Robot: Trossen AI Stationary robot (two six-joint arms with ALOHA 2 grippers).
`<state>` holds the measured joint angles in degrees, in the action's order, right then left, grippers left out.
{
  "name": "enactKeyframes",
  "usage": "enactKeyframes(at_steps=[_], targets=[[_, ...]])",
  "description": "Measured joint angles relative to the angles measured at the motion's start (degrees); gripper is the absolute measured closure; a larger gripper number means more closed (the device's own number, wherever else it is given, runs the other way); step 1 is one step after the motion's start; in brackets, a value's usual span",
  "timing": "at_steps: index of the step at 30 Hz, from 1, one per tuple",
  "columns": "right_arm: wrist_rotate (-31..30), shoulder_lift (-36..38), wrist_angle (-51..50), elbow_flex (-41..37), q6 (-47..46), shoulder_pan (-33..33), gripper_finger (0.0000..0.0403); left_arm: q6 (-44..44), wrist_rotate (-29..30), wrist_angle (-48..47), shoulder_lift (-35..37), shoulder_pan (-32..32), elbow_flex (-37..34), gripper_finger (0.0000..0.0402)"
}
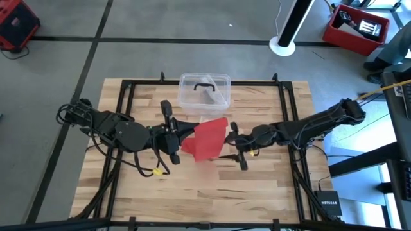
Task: Roll bandage
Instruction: Roll the red bandage
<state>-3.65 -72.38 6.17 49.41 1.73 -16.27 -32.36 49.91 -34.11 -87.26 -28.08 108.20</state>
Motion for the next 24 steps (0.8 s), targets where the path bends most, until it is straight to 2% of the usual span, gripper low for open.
enactKeyframes(at_steps=[4,11,20,22,24], targets=[[-1.3,-0.1,0.5,0.0,-1.1,0.0,0.0195,0.2,0.0,0.1,0.0,0.0,0.0,0.0391],[-1.9,-3.3,14.7,-2.3,2.0,0.2,0.0244,0.5,0.0,0.3,0.0,0.0,0.0,0.0391],[-1.8,-8.6,15.0,-2.4,1.6,0.1,0.0265,1.4,0.0,0.2,0.0,0.0,0.0,0.0391],[-1.6,-7.7,15.4,-2.0,2.9,-0.1,0.0292,1.3,0.0,0.3,0.0,0.0,0.0,0.0391],[-1.3,-6.6,15.6,-1.5,4.7,-0.8,0.0342,1.3,0.0,0.3,0.0,0.0,0.0,0.0391]])
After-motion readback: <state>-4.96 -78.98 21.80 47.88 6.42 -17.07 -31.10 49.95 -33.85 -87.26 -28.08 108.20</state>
